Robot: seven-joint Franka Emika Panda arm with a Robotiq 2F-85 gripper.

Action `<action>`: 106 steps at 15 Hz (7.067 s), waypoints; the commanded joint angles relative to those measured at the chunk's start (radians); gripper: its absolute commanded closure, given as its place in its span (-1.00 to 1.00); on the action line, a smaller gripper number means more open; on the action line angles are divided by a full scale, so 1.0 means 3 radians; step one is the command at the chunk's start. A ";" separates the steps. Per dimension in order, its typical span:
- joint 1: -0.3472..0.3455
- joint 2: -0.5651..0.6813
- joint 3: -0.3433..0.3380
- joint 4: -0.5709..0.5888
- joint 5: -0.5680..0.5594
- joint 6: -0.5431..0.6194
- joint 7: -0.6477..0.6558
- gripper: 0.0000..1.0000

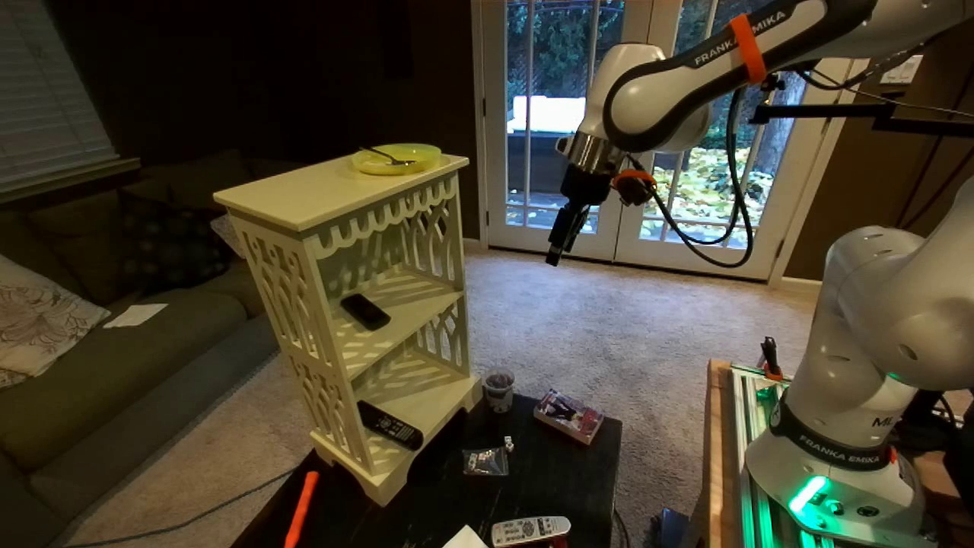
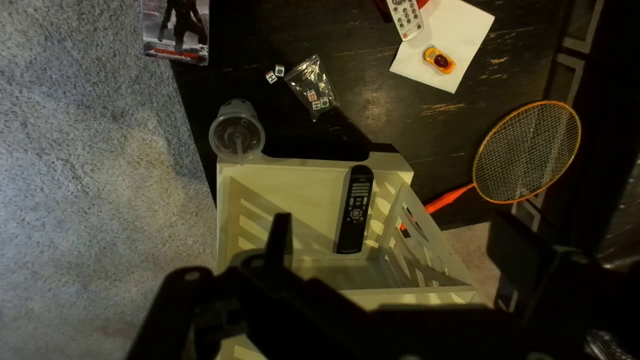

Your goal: Put the red and yellow object inside the red cup on the left.

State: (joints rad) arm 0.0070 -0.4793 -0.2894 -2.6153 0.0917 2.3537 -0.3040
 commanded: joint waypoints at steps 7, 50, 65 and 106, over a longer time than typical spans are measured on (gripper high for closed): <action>0.0274 0.0310 -0.0003 0.0027 0.0404 0.0095 -0.0441 -1.00; 0.0364 0.5244 0.1727 0.2490 -0.0736 0.1604 -0.0385 -1.00; 0.0378 0.6163 0.1727 0.3380 -0.1045 0.1930 -0.0473 -1.00; 0.0720 0.6399 0.1269 0.3773 -0.1135 0.1945 -0.0114 -0.80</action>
State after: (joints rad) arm 0.1747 1.4753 0.1426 -1.4418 -0.2269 2.8992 -0.4190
